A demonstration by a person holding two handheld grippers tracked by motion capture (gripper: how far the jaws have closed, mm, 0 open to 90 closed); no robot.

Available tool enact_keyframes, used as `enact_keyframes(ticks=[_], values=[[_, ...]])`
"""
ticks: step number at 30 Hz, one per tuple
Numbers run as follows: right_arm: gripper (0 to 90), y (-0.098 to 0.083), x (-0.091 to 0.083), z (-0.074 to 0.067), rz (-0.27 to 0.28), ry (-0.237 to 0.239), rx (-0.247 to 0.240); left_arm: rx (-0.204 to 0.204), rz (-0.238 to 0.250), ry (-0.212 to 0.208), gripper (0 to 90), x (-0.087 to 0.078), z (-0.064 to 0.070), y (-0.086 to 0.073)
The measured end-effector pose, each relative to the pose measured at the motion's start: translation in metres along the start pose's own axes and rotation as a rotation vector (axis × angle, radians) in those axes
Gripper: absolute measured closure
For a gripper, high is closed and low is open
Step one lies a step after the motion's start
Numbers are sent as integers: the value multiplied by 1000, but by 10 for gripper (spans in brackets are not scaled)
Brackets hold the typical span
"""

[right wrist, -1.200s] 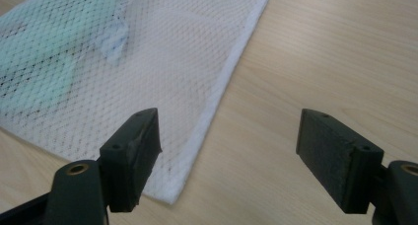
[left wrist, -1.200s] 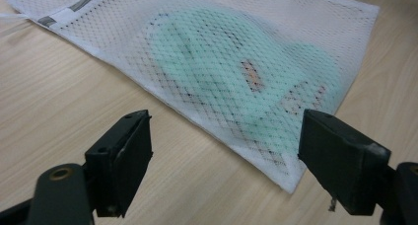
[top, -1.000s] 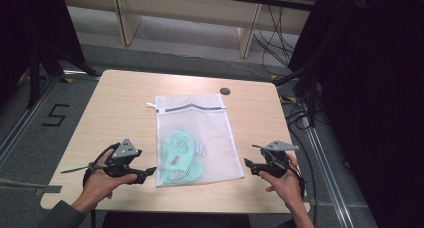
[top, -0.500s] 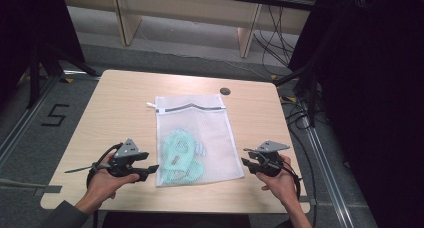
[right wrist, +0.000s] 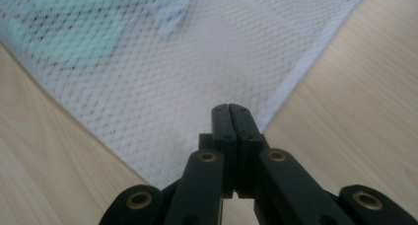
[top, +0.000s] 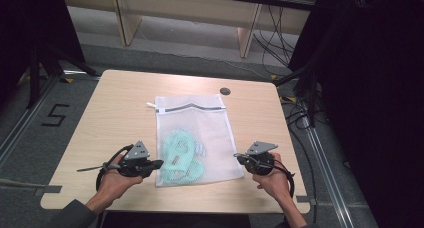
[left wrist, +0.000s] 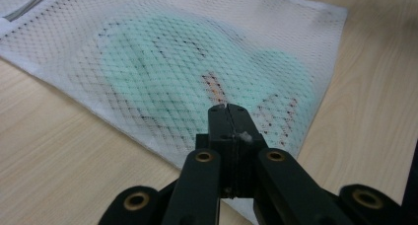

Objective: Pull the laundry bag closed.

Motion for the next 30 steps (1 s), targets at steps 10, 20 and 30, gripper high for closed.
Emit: enact_keyframes(ticks=[10,20,30], values=[[900,-7,20,-7,-70,2,-39,31,-52,-46,896,21,11,-2],[900,-14,32,-4,-143,-17,-81,51,-106,-72,895,33,11,-10],[900,-20,32,-4,-189,-1,-118,63,-152,-65,896,43,6,-17]])
Point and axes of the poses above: each handheld gripper's, and its own axes: x roughly forward along the jaws, y roughly out of its top, z roughly to its right, the point moved 10 cm from there along x, roughly forward along the jaws, and after that the axes turned 15 degrees about x, right-handed, at the moved point
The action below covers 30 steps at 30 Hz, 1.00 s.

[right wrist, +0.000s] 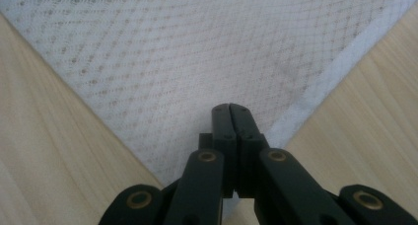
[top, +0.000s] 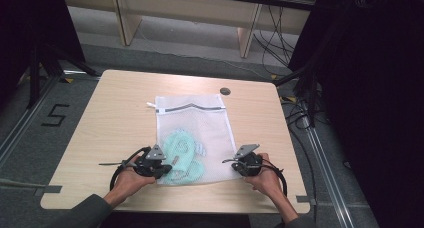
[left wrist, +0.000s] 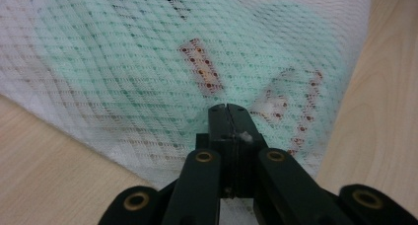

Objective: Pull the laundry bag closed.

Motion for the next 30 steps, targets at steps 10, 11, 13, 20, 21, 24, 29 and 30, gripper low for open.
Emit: enact_keyframes(ticks=[10,11,13,20,21,24,29,30], values=[[900,-3,-2,-8,-34,9,-20,23,-25,16,896,3,-9,-2],[900,-3,-2,-9,-34,17,-33,9,-24,0,896,3,-7,-2],[900,-3,-2,-12,-37,22,-27,17,-36,2,896,2,-9,-3],[900,-3,-1,-22,-40,56,-51,13,-55,17,896,2,-25,-6],[900,-2,-1,-23,-43,57,-58,24,-58,12,896,2,-27,-7],[900,-4,-2,-28,-58,69,-46,4,-57,22,896,3,-31,-7],[900,-2,-1,-34,-51,74,-80,10,-69,33,896,3,-37,-8],[900,-2,-1,-34,-51,74,-80,10,-69,33,896,3,-37,-8]])
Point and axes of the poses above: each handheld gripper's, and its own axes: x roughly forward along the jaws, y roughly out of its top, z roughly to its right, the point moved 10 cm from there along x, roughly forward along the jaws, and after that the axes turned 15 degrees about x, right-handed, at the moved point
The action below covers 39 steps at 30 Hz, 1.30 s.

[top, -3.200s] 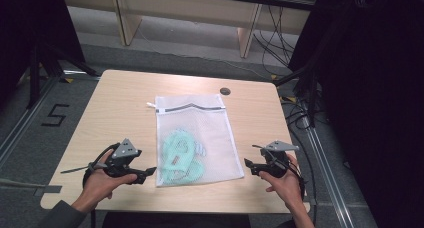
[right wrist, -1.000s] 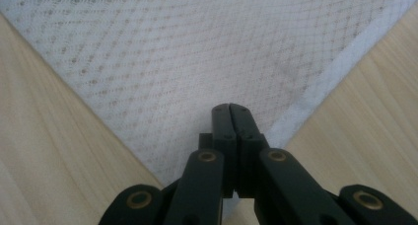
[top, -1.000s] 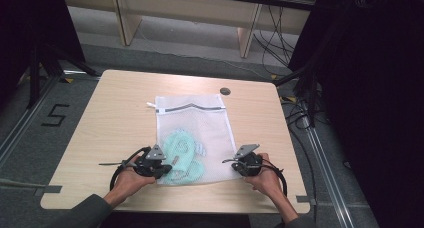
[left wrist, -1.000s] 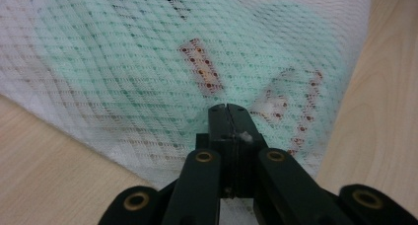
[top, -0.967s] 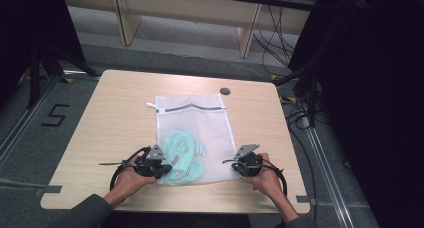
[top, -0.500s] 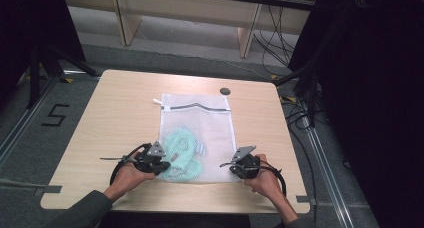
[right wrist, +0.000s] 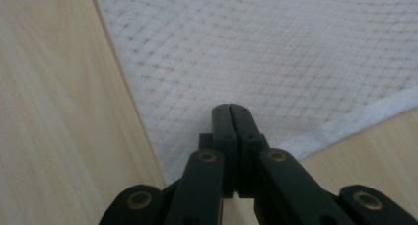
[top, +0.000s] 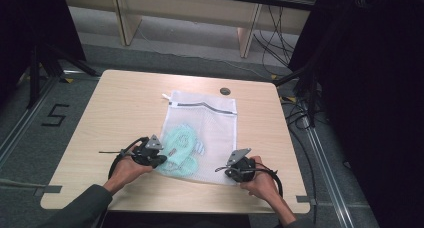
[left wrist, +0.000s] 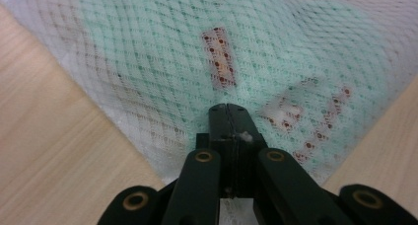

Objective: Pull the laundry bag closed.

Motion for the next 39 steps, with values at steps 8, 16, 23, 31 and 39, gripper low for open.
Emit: enact_keyframes(ticks=[8,16,23,31,39], values=[[900,5,4,-22,-6,34,-53,50,-29,65,896,0,-14,-4],[900,8,5,-31,-5,52,-92,46,-38,91,895,1,-21,-5],[900,13,9,-49,-10,84,-131,38,-45,127,895,2,-34,-7],[900,16,11,-62,-19,116,-139,77,-70,144,895,3,-43,-8],[900,21,15,-75,-15,146,-163,66,-79,159,895,7,-54,-7]])
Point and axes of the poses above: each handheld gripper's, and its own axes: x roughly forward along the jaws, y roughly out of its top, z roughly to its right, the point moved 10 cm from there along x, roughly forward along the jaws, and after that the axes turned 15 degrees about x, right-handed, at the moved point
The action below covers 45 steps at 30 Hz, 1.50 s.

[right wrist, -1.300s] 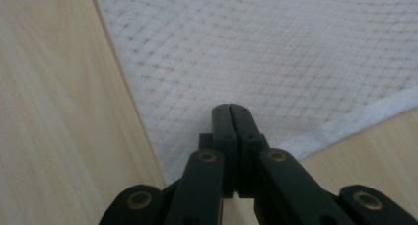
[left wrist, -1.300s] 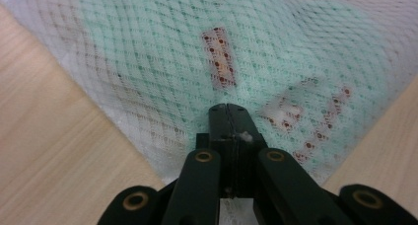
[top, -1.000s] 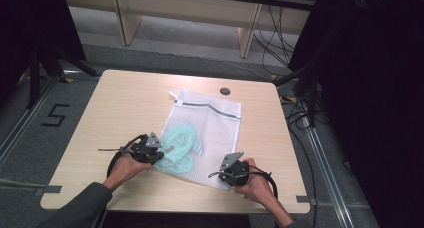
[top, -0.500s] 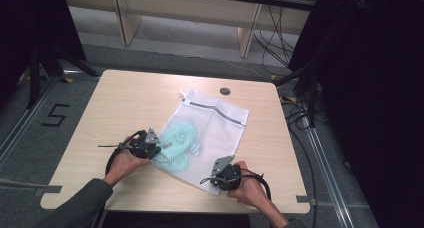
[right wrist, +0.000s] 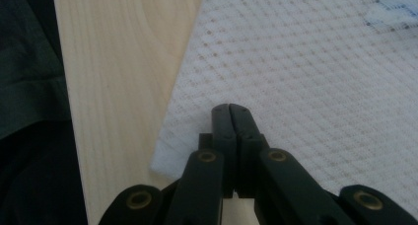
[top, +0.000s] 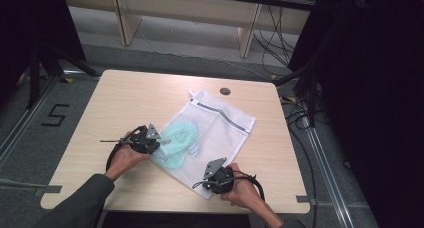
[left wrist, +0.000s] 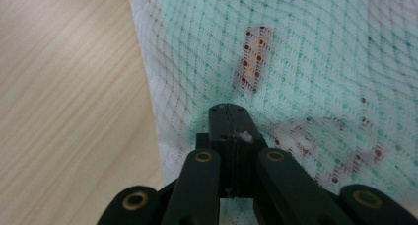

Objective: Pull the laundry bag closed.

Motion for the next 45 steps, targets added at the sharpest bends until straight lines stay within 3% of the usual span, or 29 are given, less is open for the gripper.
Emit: enact_keyframes(ticks=[7,11,13,15,16,18,20,24,25,37,42,44,45], values=[[900,11,7,-11,0,13,-41,14,-7,25,895,6,-10,3],[900,14,9,-16,-3,26,-36,22,-16,37,895,9,-14,4],[900,17,12,-21,-4,34,-40,47,-27,48,895,10,-17,5],[900,20,13,-23,-1,35,-58,42,-28,56,895,13,-18,6],[900,20,14,-26,-9,41,-28,42,-28,56,895,13,-18,6],[900,24,16,-27,-1,41,-64,45,-31,64,895,14,-20,7],[900,25,17,-29,-1,46,-55,49,-34,68,895,15,-22,8],[900,32,22,-35,4,47,-85,46,-34,77,895,19,-25,10],[900,32,22,-38,-4,56,-60,53,-35,81,895,19,-26,11],[900,50,34,-52,10,78,-101,64,-42,95,895,27,-34,16],[900,55,37,-55,15,83,-110,72,-22,130,893,25,-36,21],[900,53,35,-54,13,89,-95,30,41,128,893,20,-36,29],[900,53,35,-54,13,89,-95,30,41,128,893,20,-36,29]])
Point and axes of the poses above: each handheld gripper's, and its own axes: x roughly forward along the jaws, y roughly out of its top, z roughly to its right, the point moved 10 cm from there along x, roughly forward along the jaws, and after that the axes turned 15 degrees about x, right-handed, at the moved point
